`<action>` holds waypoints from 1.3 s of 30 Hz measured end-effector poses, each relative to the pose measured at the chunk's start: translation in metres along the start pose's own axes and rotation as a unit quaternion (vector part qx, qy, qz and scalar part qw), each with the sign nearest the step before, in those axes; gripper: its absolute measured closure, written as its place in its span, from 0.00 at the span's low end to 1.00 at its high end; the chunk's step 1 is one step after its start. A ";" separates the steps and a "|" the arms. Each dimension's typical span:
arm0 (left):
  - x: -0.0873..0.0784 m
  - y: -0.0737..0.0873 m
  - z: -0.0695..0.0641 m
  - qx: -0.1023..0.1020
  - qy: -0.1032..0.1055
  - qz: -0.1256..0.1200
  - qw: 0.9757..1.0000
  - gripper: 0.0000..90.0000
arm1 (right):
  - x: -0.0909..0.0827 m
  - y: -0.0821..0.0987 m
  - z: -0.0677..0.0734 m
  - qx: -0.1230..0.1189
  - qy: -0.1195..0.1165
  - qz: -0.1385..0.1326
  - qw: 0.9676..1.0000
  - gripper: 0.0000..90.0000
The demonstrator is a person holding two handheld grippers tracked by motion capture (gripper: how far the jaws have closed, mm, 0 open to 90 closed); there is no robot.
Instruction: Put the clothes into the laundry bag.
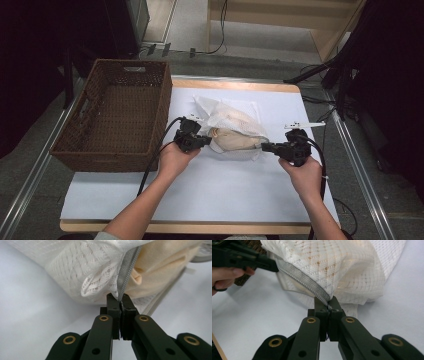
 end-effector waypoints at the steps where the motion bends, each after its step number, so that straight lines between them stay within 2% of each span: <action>1: -0.004 0.004 -0.003 0.004 0.000 0.003 1.000 0.98 | -0.001 0.000 0.001 -0.001 0.002 -0.001 1.000 0.99; 8: -0.021 0.028 -0.021 0.009 0.006 0.001 1.000 0.98 | -0.009 0.001 0.007 -0.012 0.006 0.001 1.000 0.99; 10: -0.025 0.037 -0.026 0.001 0.011 -0.005 1.000 0.98 | -0.013 0.003 0.009 -0.015 0.005 0.001 1.000 0.99; 12: -0.026 0.047 -0.031 -0.005 0.018 -0.002 1.000 0.98 | -0.017 0.005 0.010 -0.019 0.004 0.000 1.000 0.99; 15: -0.026 0.054 -0.036 -0.002 0.020 0.001 1.000 0.95 | -0.016 0.011 0.010 -0.019 0.001 0.008 1.000 0.99; 17: -0.030 0.053 -0.038 0.003 0.017 0.001 1.000 0.87 | -0.013 0.013 0.011 -0.020 0.001 0.013 1.000 0.99; 21: -0.046 0.046 -0.038 0.019 -0.001 -0.010 1.000 0.80 | -0.009 0.014 0.011 -0.022 0.002 0.017 1.000 0.99; 25: -0.058 0.036 -0.036 0.032 -0.018 -0.025 0.999 0.76 | -0.007 0.014 0.010 -0.020 0.002 0.019 1.000 0.99; 30: -0.052 0.025 -0.034 0.046 -0.026 -0.020 0.998 0.73 | -0.005 0.015 0.013 -0.021 0.000 0.022 1.000 0.99; 32: -0.046 0.021 -0.034 0.038 -0.016 -0.019 0.999 0.71 | -0.004 0.015 0.014 -0.024 0.001 0.023 0.999 0.99; 35: -0.040 0.017 -0.038 0.045 -0.014 -0.018 0.999 0.69 | -0.002 0.016 0.016 -0.024 -0.001 0.025 0.999 0.99; 37: -0.037 0.015 -0.038 0.054 -0.021 -0.011 0.998 0.71 | -0.001 0.016 0.017 -0.027 -0.003 0.026 0.999 0.99; 39: -0.035 0.014 -0.037 0.055 -0.021 -0.005 0.998 0.81 | 0.000 0.016 0.018 -0.028 -0.004 0.028 0.999 0.99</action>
Point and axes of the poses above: each handheld gripper's, and its own axes: x roughly forward along the jaws, y roughly out of its underside, z roughly to its left, the point moved 10 cm from there along x, roughly forward along the jaws, and after that the axes turned 15 degrees about x, right-handed, at the moved point
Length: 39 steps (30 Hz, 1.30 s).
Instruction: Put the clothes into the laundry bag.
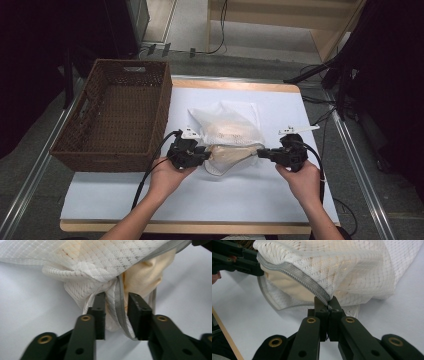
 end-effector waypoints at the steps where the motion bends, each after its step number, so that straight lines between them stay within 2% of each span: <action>1: 0.000 0.000 0.001 0.006 -0.005 0.003 1.000 0.86 | 0.000 0.000 0.000 0.000 0.001 0.001 1.000 0.99; 2: -0.001 0.000 0.001 0.008 -0.003 0.004 1.000 0.93 | 0.000 0.000 0.000 0.000 0.001 0.001 1.000 0.99; 3: -0.002 0.000 0.001 0.002 0.003 0.001 1.000 0.96 | 0.000 0.000 0.000 0.000 0.001 0.001 1.000 0.99; 9: -0.019 0.007 0.003 -0.001 0.001 -0.004 1.000 0.98 | -0.001 0.000 0.000 0.000 -0.001 -0.001 1.000 0.99; 14: -0.036 0.025 0.005 -0.020 -0.001 -0.009 1.000 0.98 | -0.001 0.001 0.004 -0.005 -0.005 0.002 1.000 0.99; 19: -0.043 0.042 -0.007 -0.033 0.004 -0.007 0.999 0.98 | 0.003 0.006 0.014 -0.017 -0.012 0.015 1.000 0.99; 23: -0.044 0.054 -0.017 -0.045 0.015 -0.005 0.999 0.98 | 0.003 0.016 0.023 -0.022 -0.017 0.025 0.999 0.99; 28: -0.041 0.064 -0.032 -0.042 0.029 0.003 0.999 0.97 | -0.006 0.028 0.033 -0.020 -0.036 0.032 0.999 0.99; 30: -0.040 0.065 -0.034 -0.043 0.031 0.003 0.999 0.97 | -0.008 0.033 0.038 -0.032 -0.040 0.034 0.998 0.99; 34: -0.036 0.069 -0.029 -0.051 0.029 -0.002 0.998 0.96 | 0.001 0.039 0.032 -0.033 -0.032 0.046 0.998 0.99; 39: -0.034 0.067 -0.032 -0.043 0.044 -0.002 0.998 0.91 | 0.003 0.041 0.029 -0.036 -0.027 0.045 0.998 0.98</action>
Point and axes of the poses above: each handheld gripper's, and its own axes: x roughly forward along the jaws, y roughly out of its underside, z roughly to its left, the point moved 10 cm from there along x, roughly forward along the jaws, and after that the axes turned 15 degrees about x, right-handed, at the moved point
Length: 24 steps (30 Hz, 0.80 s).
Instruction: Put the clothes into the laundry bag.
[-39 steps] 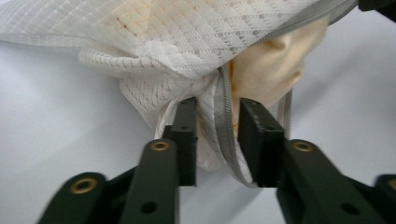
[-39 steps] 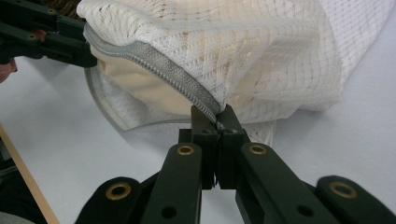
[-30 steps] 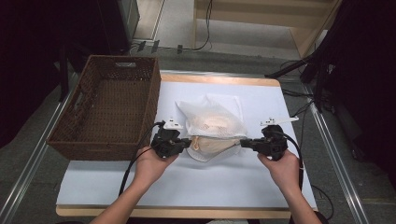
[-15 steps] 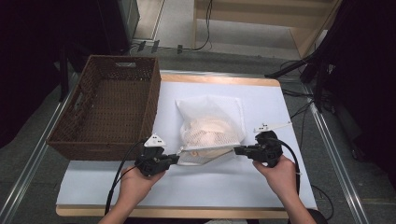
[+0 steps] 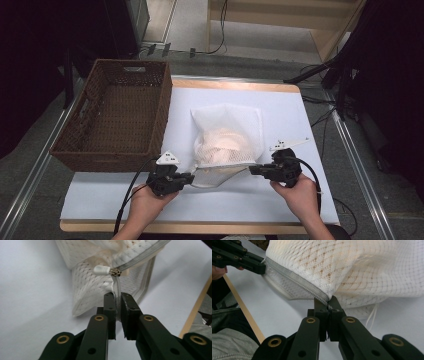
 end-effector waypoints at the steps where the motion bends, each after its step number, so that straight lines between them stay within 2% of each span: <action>1: 0.000 -0.001 -0.001 0.003 0.001 -0.001 1.000 0.89 | 0.000 0.000 -0.001 0.002 -0.001 -0.002 1.000 0.99; 4: -0.003 -0.003 0.000 0.011 -0.001 0.000 1.000 0.83 | -0.002 0.001 -0.005 0.005 0.006 -0.001 1.000 0.99; 9: -0.012 -0.012 0.007 0.010 -0.012 -0.020 1.000 0.78 | -0.006 0.000 -0.013 0.018 0.012 -0.007 1.000 0.99; 13: -0.010 -0.017 0.008 0.011 -0.011 -0.023 1.000 0.78 | -0.005 0.001 -0.007 0.012 0.007 -0.011 1.000 0.97; 17: -0.009 -0.020 0.005 0.020 -0.010 -0.023 0.999 0.77 | -0.008 0.001 -0.004 0.007 0.006 -0.020 1.000 0.85; 22: -0.007 -0.027 -0.004 0.024 -0.003 -0.034 0.999 0.78 | -0.019 -0.006 -0.001 -0.009 0.011 -0.062 0.998 0.68; 24: -0.007 -0.031 -0.009 0.029 -0.003 -0.036 0.999 0.80 | -0.019 -0.008 0.003 -0.016 0.008 -0.070 0.997 0.64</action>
Point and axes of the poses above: each handheld gripper's, and its own axes: x roughly forward along the jaws, y roughly out of its underside, z roughly to its left, the point moved 10 cm from there along x, roughly forward along the jaws, and after that the axes turned 15 degrees about x, right-handed, at the moved point
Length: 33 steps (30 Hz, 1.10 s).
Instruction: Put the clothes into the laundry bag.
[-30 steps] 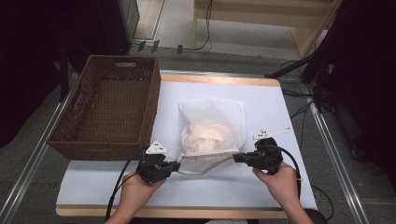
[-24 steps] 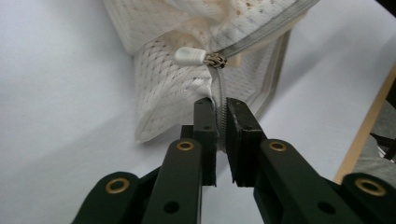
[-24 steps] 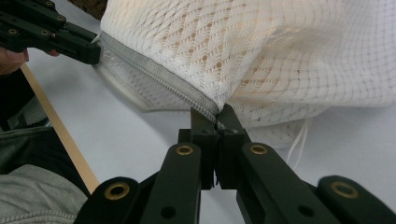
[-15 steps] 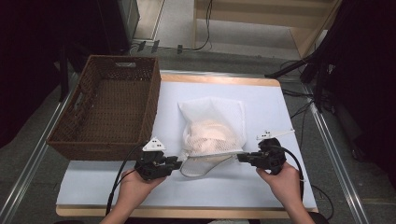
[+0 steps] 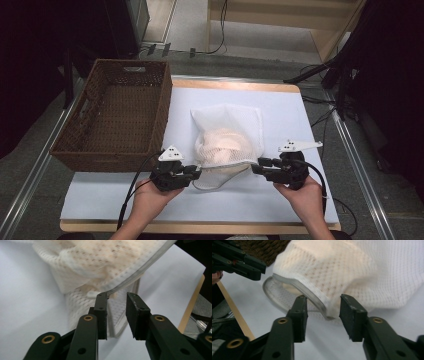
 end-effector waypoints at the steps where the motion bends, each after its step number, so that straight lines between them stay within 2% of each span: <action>1: 0.000 -0.001 -0.003 0.002 0.005 0.000 1.000 0.82 | 0.001 -0.001 0.003 -0.006 0.001 -0.002 1.000 0.62; 4: 0.004 -0.004 -0.010 0.013 0.008 -0.001 1.000 0.89 | 0.006 -0.006 0.011 -0.024 0.008 -0.012 1.000 0.63; 8: 0.010 -0.007 -0.016 0.011 0.018 0.001 1.000 0.97 | 0.014 -0.018 0.019 -0.029 0.018 -0.009 0.999 0.89; 10: 0.013 -0.011 -0.019 0.023 0.015 0.002 1.000 0.97 | 0.017 -0.022 0.022 -0.027 0.019 -0.004 0.999 0.98; 16: 0.030 -0.022 -0.028 0.029 0.019 -0.003 0.999 0.98 | 0.021 -0.028 0.025 -0.008 0.008 -0.001 1.000 0.99; 18: 0.037 -0.022 -0.030 0.036 0.016 0.001 0.999 0.98 | 0.021 -0.030 0.025 -0.004 0.005 -0.005 1.000 0.99; 23: 0.061 -0.025 -0.031 0.036 0.006 0.007 0.999 0.96 | 0.025 -0.036 0.031 0.001 -0.006 -0.010 1.000 0.99; 26: 0.077 -0.034 -0.026 0.041 -0.011 0.014 0.999 0.97 | 0.027 -0.040 0.033 0.000 -0.009 -0.017 1.000 0.99; 28: 0.084 -0.042 -0.017 0.047 -0.029 0.014 0.998 0.98 | 0.030 -0.041 0.032 0.003 -0.008 -0.014 1.000 0.99; 29: 0.087 -0.045 -0.012 0.041 -0.034 0.013 0.998 0.99 | 0.031 -0.041 0.030 0.005 -0.010 -0.013 1.000 1.00; 31: 0.094 -0.051 -0.001 0.051 -0.048 0.018 0.997 1.00 | 0.031 -0.040 0.028 0.007 -0.010 -0.010 1.000 1.00; 33: 0.100 -0.055 0.007 0.043 -0.054 0.019 0.997 1.00 | 0.032 -0.039 0.026 0.010 -0.011 -0.007 1.000 1.00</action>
Point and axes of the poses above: each handheld gripper's, and its own axes: x roughly forward along the jaws, y roughly out of its underside, z roughly to its left, the point moved 10 cm from there along x, roughly forward along the jaws, and after that the axes turned 15 degrees about x, right-handed, at the moved point
